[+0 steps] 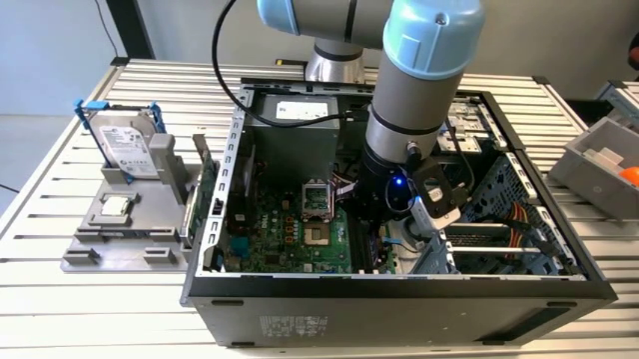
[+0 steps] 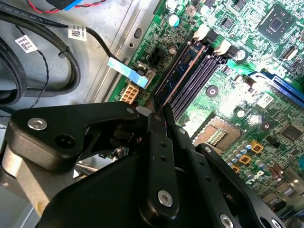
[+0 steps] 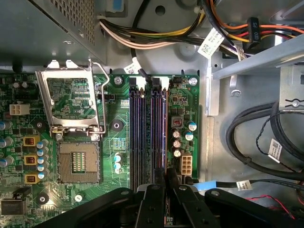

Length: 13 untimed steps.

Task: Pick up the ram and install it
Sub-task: 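Insert the ram into the slot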

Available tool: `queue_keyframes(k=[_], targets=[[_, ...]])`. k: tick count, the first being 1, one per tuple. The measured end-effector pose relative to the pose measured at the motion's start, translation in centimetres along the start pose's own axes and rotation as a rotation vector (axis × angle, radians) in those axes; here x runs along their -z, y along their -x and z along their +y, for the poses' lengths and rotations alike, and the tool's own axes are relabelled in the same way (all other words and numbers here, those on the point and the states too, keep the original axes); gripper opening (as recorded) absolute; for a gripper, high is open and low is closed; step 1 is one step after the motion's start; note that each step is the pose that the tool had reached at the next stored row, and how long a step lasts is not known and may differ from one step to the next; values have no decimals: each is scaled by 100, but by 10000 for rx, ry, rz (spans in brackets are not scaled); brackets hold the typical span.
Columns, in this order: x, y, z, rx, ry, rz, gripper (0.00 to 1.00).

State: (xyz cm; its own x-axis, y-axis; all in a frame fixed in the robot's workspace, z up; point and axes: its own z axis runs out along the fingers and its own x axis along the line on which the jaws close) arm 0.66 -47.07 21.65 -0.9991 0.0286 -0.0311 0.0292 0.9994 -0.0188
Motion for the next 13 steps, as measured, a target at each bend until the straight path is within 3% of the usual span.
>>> queue_keyframes(k=[10,13], targets=[[-2,0,0,0,-1,0,0],[-28,-1,0,0,2,-5,0]])
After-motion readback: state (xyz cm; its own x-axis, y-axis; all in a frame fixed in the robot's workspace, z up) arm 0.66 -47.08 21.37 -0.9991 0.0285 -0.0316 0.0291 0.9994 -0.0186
